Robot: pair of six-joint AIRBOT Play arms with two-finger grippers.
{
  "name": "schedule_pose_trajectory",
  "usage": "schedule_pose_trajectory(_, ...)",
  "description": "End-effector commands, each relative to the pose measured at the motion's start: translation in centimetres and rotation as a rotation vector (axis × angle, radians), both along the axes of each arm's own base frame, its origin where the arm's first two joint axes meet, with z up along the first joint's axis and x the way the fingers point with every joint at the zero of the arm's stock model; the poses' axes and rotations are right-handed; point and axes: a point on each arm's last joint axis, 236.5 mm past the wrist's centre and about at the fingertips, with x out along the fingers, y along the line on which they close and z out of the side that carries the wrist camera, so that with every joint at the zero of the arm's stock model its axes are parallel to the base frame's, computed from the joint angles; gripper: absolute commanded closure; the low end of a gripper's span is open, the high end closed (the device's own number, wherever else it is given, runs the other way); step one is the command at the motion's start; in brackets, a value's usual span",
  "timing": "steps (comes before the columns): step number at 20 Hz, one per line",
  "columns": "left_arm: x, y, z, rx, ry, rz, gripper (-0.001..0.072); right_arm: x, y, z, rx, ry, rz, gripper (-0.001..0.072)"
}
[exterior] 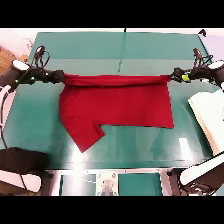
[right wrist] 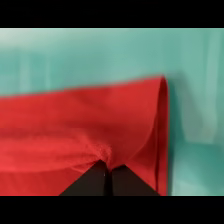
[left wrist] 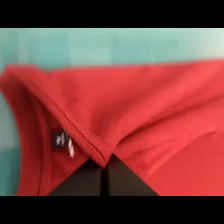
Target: Fold the shirts.
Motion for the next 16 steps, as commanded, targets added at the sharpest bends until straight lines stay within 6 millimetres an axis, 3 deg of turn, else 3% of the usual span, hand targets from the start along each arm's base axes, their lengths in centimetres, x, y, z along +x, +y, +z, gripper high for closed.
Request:
schedule_pose_trajectory(1,-1.5,0.3,-1.3,0.045,0.066,-0.036,0.0684,-2.5,-0.1,-2.1,-0.035,0.099,0.053,0.0698)
schedule_pose_trajectory(6,-2.7,-0.1,-2.7,0.026,0.140,-0.045,0.0684,-3.9,0.2,-3.5,-0.031,0.149,0.066,0.0698)
schedule_pose_trajectory(13,-4.9,-1.1,-3.0,-0.019,0.240,-0.068,0.0683,-5.6,0.2,-3.8,-0.038,0.224,0.096,0.0686)
schedule_pose_trajectory(14,-5.4,-1.3,-3.1,-0.033,0.268,-0.065,0.0641,-6.2,-0.3,-3.9,-0.056,0.259,0.087,0.0564)
schedule_pose_trajectory(15,-5.9,-1.6,-3.0,-0.043,0.292,-0.072,0.0333,-7.0,-1.1,-4.1,-0.085,0.304,0.075,0.0490)
schedule_pose_trajectory(16,-6.5,-1.6,-2.9,-0.057,0.332,-0.063,0.0145,-7.9,-2.1,-4.1,-0.116,0.363,0.045,0.0491)
